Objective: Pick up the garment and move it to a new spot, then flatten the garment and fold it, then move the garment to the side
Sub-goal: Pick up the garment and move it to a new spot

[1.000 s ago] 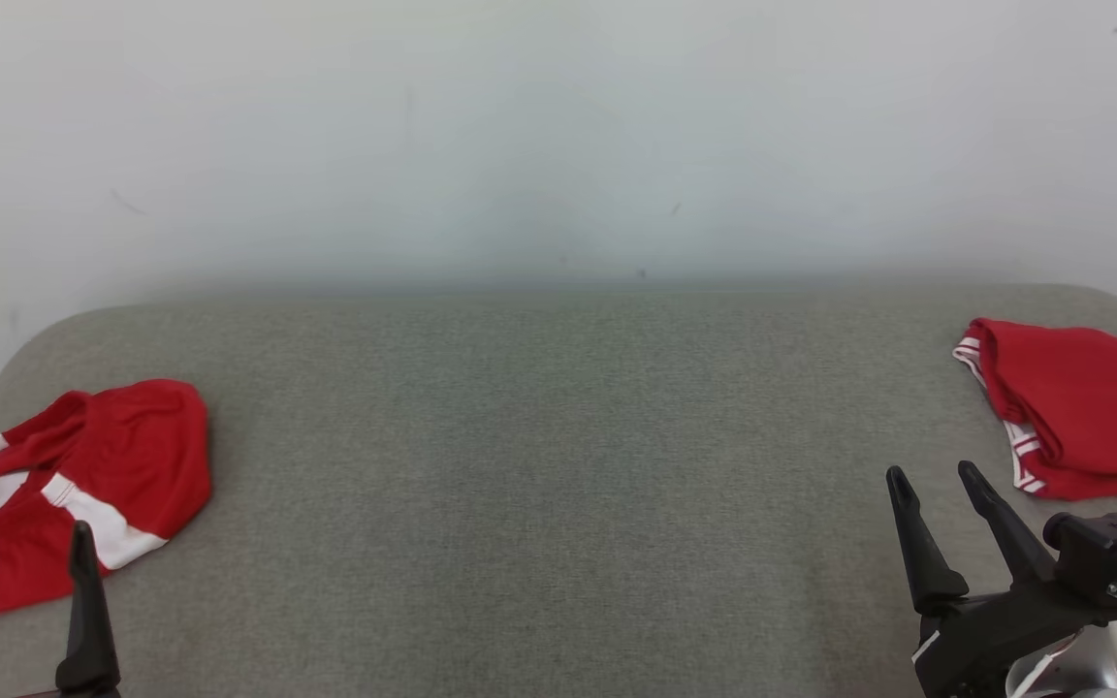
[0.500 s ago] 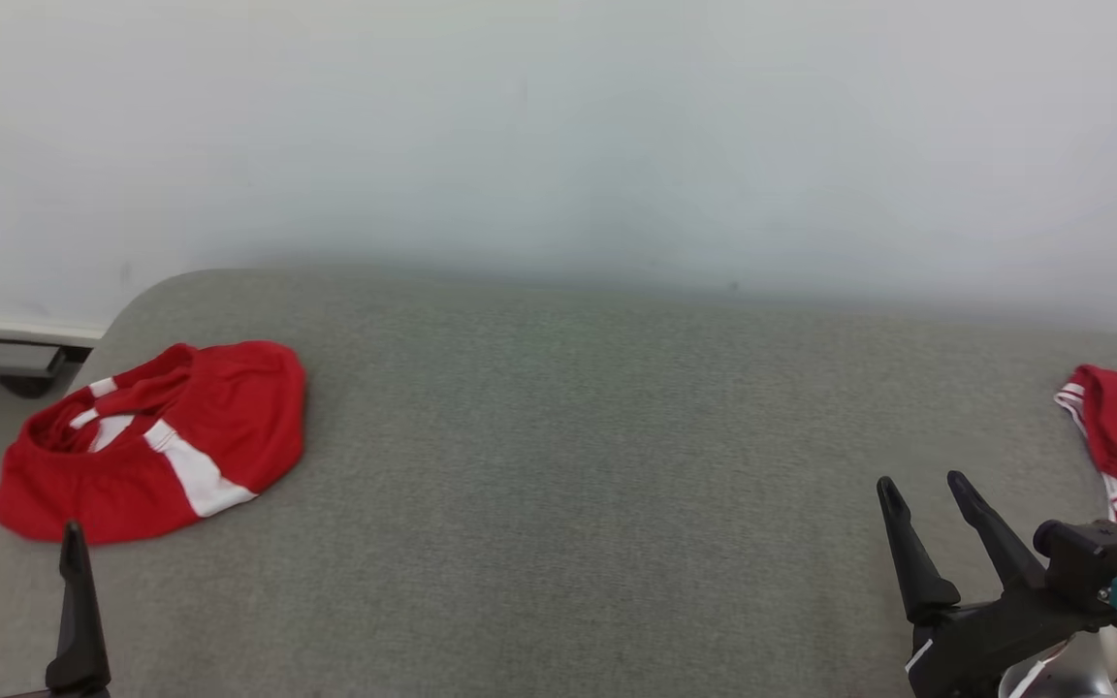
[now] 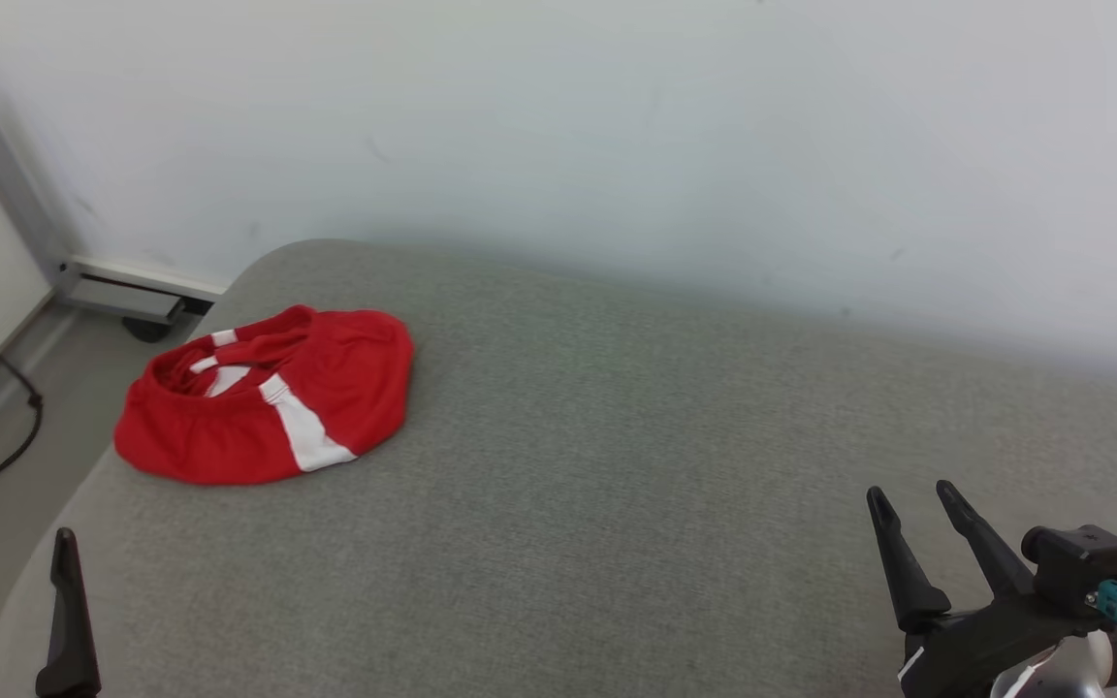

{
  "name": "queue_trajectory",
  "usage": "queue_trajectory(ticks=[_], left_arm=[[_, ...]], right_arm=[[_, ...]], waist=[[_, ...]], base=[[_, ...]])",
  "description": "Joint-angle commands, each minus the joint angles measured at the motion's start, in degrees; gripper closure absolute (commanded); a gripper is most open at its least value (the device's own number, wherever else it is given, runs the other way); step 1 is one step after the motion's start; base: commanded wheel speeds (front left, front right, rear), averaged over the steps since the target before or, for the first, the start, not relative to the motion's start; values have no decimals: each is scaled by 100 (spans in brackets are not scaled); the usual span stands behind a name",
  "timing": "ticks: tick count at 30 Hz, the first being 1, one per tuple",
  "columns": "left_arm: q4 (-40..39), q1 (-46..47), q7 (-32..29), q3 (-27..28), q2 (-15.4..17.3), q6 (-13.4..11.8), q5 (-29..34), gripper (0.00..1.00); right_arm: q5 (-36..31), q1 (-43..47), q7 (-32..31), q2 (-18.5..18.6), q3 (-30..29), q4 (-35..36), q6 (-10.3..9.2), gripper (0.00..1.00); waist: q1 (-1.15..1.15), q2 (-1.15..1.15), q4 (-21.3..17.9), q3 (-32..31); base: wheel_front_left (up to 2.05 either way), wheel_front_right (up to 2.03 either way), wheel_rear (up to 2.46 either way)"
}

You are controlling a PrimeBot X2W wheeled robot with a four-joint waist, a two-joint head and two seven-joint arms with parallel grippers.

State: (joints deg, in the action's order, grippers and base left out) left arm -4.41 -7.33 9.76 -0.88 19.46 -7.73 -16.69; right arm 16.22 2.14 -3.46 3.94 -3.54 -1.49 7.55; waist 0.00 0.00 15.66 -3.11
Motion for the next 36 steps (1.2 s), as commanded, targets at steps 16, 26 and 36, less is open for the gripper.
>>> queue_trajectory(ticks=[16, 26, 36], left_arm=[[-71, -86, -81, -24, 139, -39, -82, 0], [-47, -101, -63, -51, 160, -62, -96, 0], [107, 377, -12, -208, 102, 56, -152, 0]], right_arm=[[49, -24, 46, 21, 112, -116, -13, 0], [70, -46, 48, 24, 174, -150, -13, 0], [93, -130, -15, 128, 271, -94, -13, 0]], waist=[[0, 0, 730, -38], [0, 0, 801, -50], [0, 0, 557, 57]], base=[[0, 0, 0], [0, 0, 0], [0, 0, 0]])
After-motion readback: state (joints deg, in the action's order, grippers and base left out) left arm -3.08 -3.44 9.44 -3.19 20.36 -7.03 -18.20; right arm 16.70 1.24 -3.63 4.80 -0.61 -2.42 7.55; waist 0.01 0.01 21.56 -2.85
